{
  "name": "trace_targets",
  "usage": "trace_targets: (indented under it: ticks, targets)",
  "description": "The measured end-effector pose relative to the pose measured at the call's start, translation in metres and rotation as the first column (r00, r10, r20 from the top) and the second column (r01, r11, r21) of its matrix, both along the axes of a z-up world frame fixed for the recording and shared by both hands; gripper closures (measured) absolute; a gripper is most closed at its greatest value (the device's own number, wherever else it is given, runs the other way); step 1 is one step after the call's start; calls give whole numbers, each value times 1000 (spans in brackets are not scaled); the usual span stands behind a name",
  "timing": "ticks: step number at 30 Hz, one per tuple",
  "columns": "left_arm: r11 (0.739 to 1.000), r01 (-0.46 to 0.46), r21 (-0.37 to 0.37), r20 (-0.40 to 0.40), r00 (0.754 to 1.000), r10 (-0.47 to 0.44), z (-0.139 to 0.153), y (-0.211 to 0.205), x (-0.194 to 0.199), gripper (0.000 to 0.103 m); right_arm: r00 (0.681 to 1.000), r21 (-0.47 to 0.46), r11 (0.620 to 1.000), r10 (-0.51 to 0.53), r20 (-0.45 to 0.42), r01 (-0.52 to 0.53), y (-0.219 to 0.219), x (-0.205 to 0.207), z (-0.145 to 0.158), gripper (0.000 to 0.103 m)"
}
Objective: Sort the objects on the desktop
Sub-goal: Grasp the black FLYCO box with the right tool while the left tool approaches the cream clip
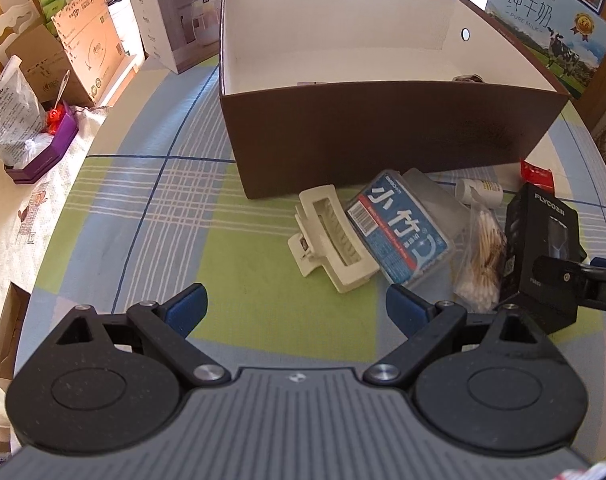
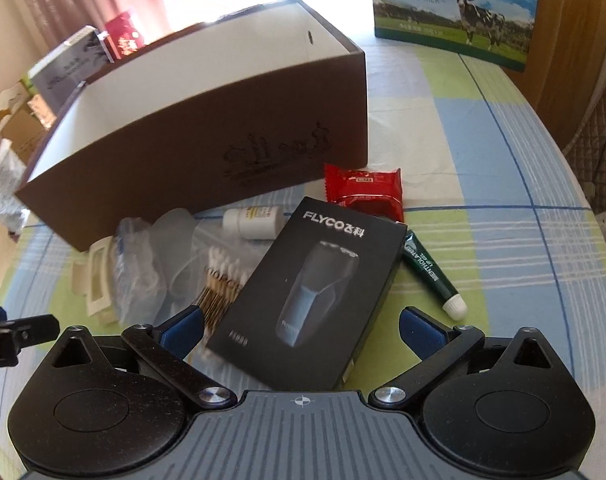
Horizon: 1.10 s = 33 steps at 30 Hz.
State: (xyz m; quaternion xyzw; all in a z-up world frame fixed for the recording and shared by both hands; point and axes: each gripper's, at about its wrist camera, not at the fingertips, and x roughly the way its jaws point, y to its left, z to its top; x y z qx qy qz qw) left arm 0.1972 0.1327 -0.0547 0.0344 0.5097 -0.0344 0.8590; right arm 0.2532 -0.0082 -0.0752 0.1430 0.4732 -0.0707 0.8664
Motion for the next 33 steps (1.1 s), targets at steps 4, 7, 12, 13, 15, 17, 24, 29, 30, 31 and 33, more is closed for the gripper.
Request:
trace_targets:
  ticks: [4, 7, 12, 13, 15, 17, 24, 29, 30, 31, 33]
  targets:
    - [1000, 0, -7, -2, 1000, 0, -6, 1, 13, 9, 1000, -15, 1000, -14, -19, 14, 0, 12, -8, 2]
    - [1000, 3, -5, -8, 1000, -3, -12, 0, 21, 9, 999, -27, 999, -20, -35, 19, 0, 18, -14, 2]
    - [1000, 7, -7, -18, 1000, -7, -19, -2, 31, 9, 998, -51, 999, -17, -55, 14, 1, 24, -22, 2]
    - [1000, 8, -8, -20, 1000, -8, -20, -1, 33, 9, 998, -57, 998, -12, -55, 9, 1, 25, -23, 2]
    - [1000, 8, -10, -21, 1000, -8, -22, -2, 36, 9, 999, -71, 998, -1, -51, -3, 2, 26, -24, 3]
    - [1000, 9, -10, -22, 1000, -9, -25, -3, 40, 9, 999, -88, 996, 27, -47, -31, 4, 25, -24, 6]
    - [1000, 20, -3, -23, 1000, -20, -37, -8, 48, 10, 995, -98, 991, 88, -55, -93, -3, 16, -20, 17]
    - [1000, 26, 0, -14, 1000, -26, -44, -11, 53, 11, 995, -81, 993, 85, -56, -89, -11, 6, -18, 23]
    - [1000, 26, 5, -11, 1000, -26, -45, -11, 54, 12, 995, -77, 993, 82, -56, -87, -13, 4, -18, 23]
    - [1000, 28, 10, -8, 1000, -28, -46, -11, 55, 13, 995, -76, 994, 80, -58, -84, -14, 1, -18, 24]
    - [999, 30, 22, -10, 1000, -30, -48, -9, 57, 20, 995, -80, 993, 77, -69, -82, -17, -2, -18, 25]
